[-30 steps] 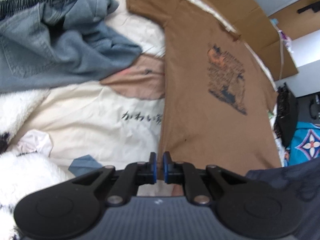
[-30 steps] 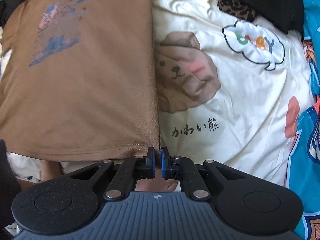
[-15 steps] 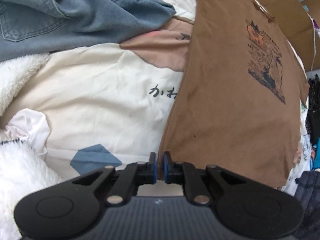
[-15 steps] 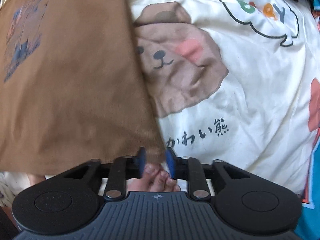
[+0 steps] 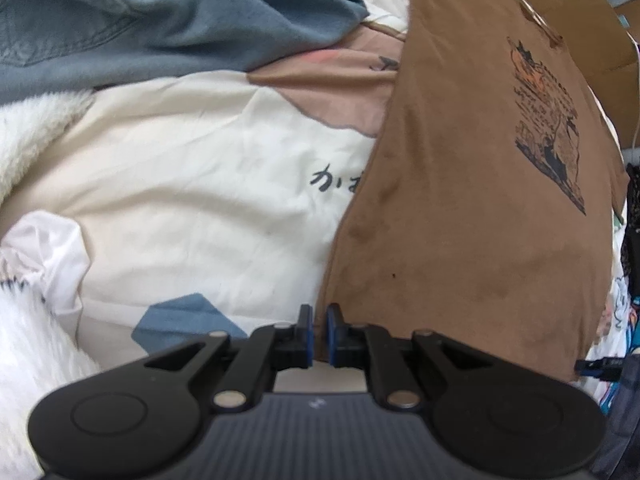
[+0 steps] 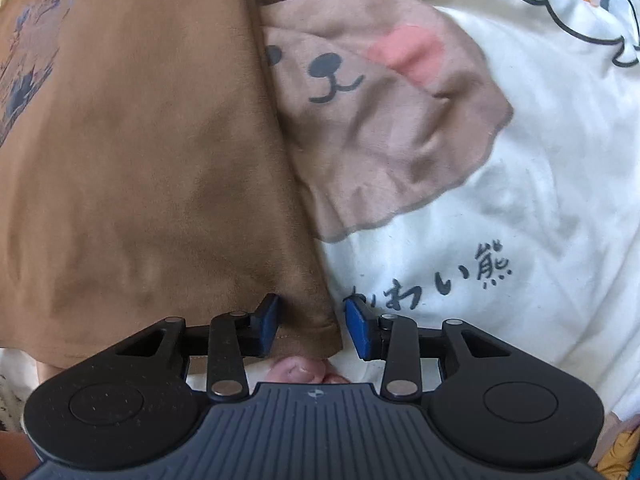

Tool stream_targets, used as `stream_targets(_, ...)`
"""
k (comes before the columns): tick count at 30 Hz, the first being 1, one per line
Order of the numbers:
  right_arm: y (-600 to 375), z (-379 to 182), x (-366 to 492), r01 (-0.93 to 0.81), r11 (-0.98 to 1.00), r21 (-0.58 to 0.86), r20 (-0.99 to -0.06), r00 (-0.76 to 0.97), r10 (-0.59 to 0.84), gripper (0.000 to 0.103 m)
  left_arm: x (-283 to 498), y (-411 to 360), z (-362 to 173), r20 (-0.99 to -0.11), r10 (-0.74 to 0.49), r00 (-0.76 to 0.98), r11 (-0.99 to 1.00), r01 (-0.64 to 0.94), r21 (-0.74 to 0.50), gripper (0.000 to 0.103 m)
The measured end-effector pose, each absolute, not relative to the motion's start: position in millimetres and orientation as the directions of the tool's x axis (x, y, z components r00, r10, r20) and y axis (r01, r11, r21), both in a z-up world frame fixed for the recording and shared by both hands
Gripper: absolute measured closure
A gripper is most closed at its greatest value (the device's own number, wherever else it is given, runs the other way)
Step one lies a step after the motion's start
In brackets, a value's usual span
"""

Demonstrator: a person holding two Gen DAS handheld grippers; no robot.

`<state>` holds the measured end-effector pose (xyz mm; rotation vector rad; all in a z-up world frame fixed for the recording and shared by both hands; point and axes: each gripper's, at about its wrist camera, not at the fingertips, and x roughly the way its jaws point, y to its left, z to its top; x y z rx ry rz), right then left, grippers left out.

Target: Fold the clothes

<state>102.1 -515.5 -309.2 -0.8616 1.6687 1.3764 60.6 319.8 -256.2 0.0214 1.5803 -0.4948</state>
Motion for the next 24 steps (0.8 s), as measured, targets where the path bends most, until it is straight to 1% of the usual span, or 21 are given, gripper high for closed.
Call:
stream_targets(1, -515.3, -306.5, 100.1, -0.880, 0.161, 0.447, -0.889, -0.457, -0.030, 0.100, 60.1, 320.7, -254.6, -0.954, -0.288, -0.087, 0.902, 0.309, -0.301, 0.096)
stream_targets(6, -512.6, -284.0, 103.2, -0.893, 0.124, 0.433, -0.890, -0.445, -0.098, 0.100, 61.6, 320.3, -242.3, -0.947, -0.304, -0.101, 0.896, 0.309, -0.320, 0.096)
stream_targets(13, -507.9, -244.2, 115.5, -0.914, 0.080, 0.399, -0.903, -0.406, -0.140, 0.101, 66.4, 318.9, -218.8, -0.935, -0.330, -0.128, 0.885, 0.304, -0.354, 0.096)
stream_targets(15, -508.8, -236.0, 119.4, -0.916, 0.073, 0.393, -0.904, -0.400, -0.149, 0.101, 64.5, 316.1, -209.0, -0.938, -0.325, -0.119, 0.877, 0.335, -0.346, 0.096)
stream_targets(20, -505.6, -232.0, 129.2, -0.918, 0.080, 0.388, -0.907, -0.396, -0.144, 0.101, 60.7, 315.3, -201.3, -0.934, -0.332, -0.129, 0.868, 0.346, -0.357, 0.096)
stream_targets(24, -507.7, -244.5, 115.4, -0.926, 0.086, 0.367, -0.916, -0.376, -0.142, 0.101, 56.9, 313.9, -220.1, -0.945, -0.296, -0.137, 0.880, 0.346, -0.326, 0.096)
